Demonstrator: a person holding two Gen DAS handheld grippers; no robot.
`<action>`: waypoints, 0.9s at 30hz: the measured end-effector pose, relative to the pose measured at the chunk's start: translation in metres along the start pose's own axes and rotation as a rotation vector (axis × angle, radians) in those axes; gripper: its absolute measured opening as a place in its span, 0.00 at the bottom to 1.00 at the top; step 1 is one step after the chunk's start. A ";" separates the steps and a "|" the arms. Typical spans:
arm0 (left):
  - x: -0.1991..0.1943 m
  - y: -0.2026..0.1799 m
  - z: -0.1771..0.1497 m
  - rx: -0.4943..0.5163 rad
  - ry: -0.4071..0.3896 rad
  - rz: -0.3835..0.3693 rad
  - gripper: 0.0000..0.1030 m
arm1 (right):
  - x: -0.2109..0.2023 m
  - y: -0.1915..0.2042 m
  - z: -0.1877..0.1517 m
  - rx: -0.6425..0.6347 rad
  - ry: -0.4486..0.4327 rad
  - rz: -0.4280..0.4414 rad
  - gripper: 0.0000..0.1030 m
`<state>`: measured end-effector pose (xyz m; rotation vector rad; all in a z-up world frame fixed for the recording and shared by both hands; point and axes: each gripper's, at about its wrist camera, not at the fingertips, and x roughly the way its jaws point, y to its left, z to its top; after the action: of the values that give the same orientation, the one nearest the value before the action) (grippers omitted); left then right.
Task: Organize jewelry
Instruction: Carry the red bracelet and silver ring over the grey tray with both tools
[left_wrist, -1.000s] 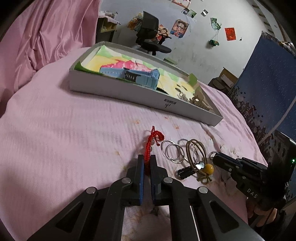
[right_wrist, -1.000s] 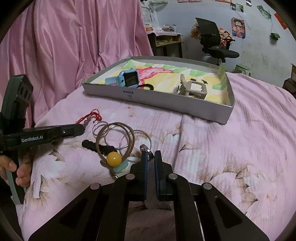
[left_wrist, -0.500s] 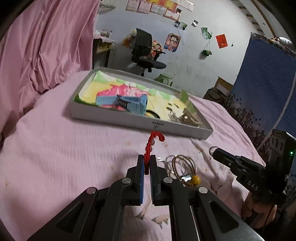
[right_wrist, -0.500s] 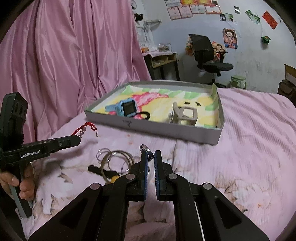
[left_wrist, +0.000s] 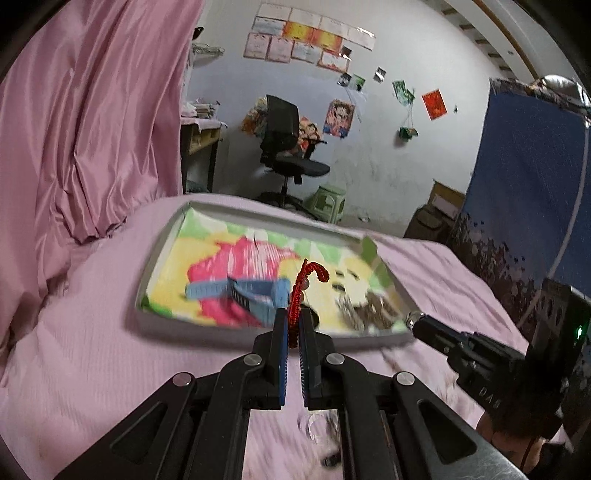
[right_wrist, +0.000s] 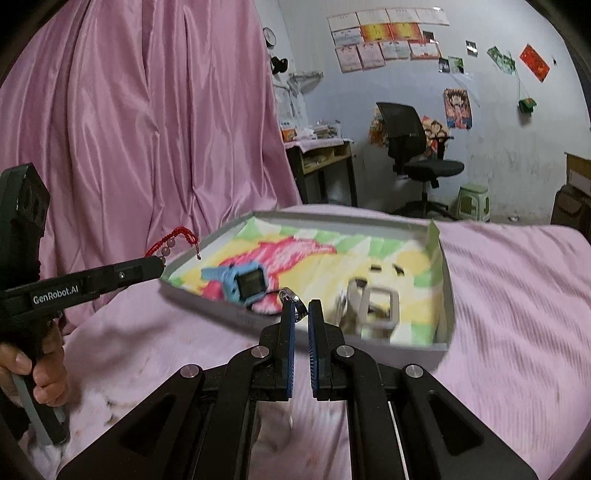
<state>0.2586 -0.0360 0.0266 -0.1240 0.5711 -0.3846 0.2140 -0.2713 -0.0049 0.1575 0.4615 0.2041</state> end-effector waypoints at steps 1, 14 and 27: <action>0.003 0.002 0.002 -0.007 -0.005 0.001 0.06 | 0.007 0.000 0.004 -0.006 -0.006 -0.005 0.06; 0.058 0.038 0.012 -0.081 0.138 0.135 0.06 | 0.063 0.005 0.014 -0.047 0.111 -0.058 0.06; 0.076 0.037 0.012 -0.002 0.252 0.221 0.06 | 0.083 0.011 0.010 -0.105 0.229 -0.120 0.06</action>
<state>0.3358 -0.0318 -0.0098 -0.0131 0.8258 -0.1849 0.2890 -0.2426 -0.0293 0.0031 0.6843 0.1287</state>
